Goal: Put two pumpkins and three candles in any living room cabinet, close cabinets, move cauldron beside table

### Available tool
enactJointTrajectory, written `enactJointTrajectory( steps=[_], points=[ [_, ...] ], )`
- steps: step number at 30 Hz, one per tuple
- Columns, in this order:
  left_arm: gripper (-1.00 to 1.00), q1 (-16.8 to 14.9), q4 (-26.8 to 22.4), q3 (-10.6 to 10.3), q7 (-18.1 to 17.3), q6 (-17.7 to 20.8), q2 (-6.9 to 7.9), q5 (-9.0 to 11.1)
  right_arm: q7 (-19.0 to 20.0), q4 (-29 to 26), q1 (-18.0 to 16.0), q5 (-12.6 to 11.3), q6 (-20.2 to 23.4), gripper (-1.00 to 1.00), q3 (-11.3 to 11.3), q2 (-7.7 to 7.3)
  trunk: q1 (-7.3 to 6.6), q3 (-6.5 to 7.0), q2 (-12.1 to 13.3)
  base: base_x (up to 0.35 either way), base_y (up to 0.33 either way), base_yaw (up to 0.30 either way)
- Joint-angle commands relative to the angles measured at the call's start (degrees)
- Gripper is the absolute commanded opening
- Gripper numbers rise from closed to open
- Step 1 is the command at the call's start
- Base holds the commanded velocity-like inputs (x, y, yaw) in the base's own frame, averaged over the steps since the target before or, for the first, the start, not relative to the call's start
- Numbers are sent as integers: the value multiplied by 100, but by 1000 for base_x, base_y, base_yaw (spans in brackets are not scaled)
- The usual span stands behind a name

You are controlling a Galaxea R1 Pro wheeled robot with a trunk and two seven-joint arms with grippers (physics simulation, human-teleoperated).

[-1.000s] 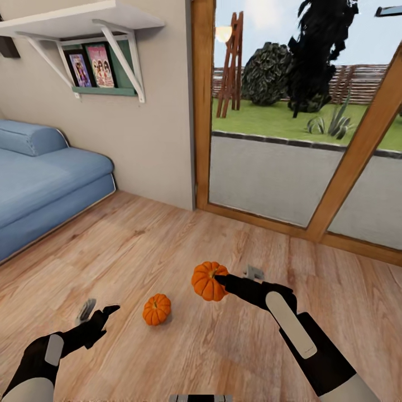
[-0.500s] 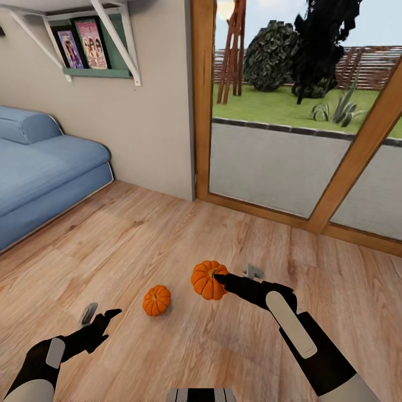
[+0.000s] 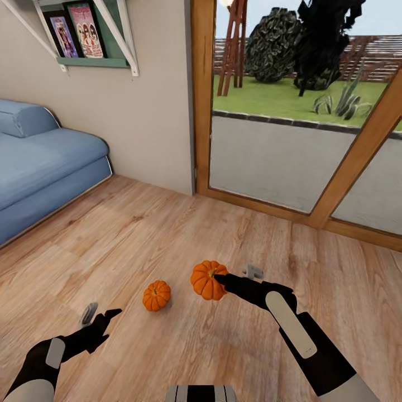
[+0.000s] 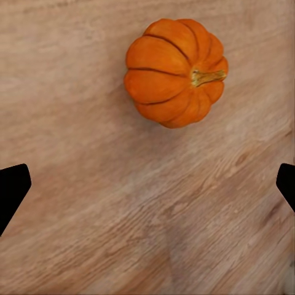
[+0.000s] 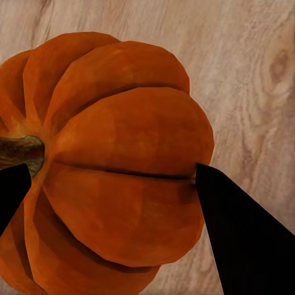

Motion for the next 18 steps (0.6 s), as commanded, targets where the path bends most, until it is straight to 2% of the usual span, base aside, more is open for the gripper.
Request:
enactJointTrajectory(
  steps=[1,7,18],
  points=[
    [100,0,0,0,-23,0,2,0,16,2,2,-11,-5,-100,-1,1,0,0,0,0,0,0],
    [100,0,0,0,-81,8,8,-4,23,9,2,-14,-5,-100,2,1,0,0,0,56,-50,0],
    [100,0,-1,-5,-82,10,24,-9,24,9,-1,-20,-5,-100,8,1,0,0,0,205,-200,0]
  ],
)
